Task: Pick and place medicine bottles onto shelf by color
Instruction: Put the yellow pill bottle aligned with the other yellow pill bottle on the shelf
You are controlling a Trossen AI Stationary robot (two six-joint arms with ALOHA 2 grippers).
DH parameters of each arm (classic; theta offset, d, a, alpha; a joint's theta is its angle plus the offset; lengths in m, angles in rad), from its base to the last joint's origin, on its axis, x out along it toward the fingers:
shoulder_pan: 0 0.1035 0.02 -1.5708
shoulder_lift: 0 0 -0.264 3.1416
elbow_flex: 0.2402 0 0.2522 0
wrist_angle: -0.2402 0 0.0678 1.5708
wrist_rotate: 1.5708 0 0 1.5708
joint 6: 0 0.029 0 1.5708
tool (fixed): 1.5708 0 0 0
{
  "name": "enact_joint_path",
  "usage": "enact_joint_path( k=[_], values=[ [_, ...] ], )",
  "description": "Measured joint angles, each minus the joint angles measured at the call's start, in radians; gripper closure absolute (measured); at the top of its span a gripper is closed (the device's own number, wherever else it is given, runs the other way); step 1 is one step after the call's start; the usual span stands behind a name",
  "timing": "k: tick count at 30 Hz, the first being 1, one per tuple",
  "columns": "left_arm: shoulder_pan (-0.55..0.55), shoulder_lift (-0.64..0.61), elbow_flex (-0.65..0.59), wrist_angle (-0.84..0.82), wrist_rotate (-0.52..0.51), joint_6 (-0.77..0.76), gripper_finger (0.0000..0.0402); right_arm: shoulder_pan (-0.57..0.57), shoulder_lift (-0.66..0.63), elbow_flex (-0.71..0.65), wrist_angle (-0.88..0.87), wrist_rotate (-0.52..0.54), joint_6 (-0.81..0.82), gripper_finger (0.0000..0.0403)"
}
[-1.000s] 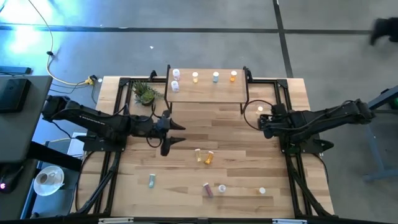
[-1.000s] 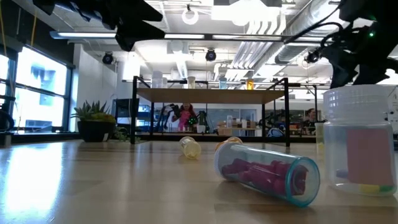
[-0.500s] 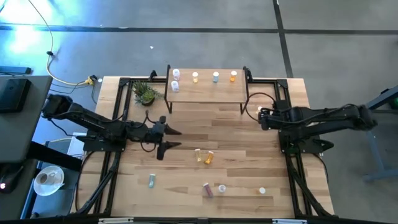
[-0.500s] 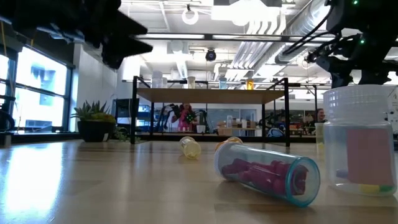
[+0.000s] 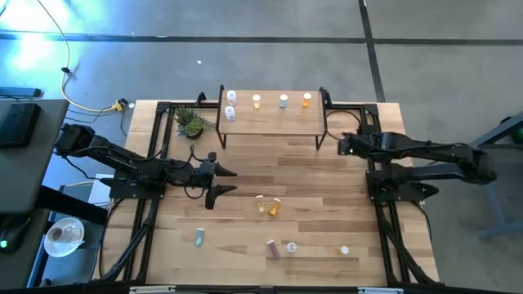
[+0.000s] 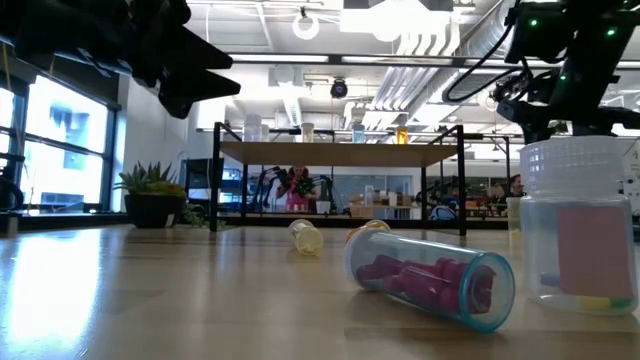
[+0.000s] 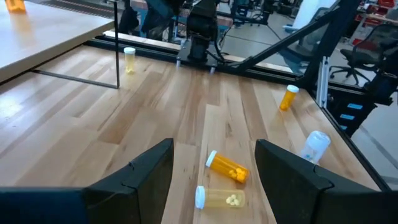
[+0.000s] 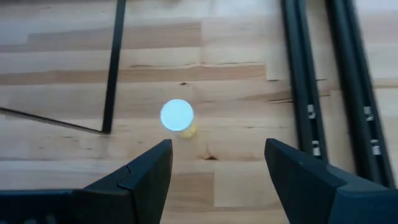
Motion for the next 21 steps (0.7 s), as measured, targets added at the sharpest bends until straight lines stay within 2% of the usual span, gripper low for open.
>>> enact_joint_path(
  k=[12,21],
  values=[
    [-0.001,0.000,0.000,0.000,0.002,0.000,0.0186,-0.290,0.001,0.000,0.184,-0.191,-0.224,0.0156],
    [-0.001,0.000,0.000,-0.010,0.002,0.000,0.0186,-0.333,0.084,0.000,0.203,-0.209,-0.246,0.0156]
  ],
)
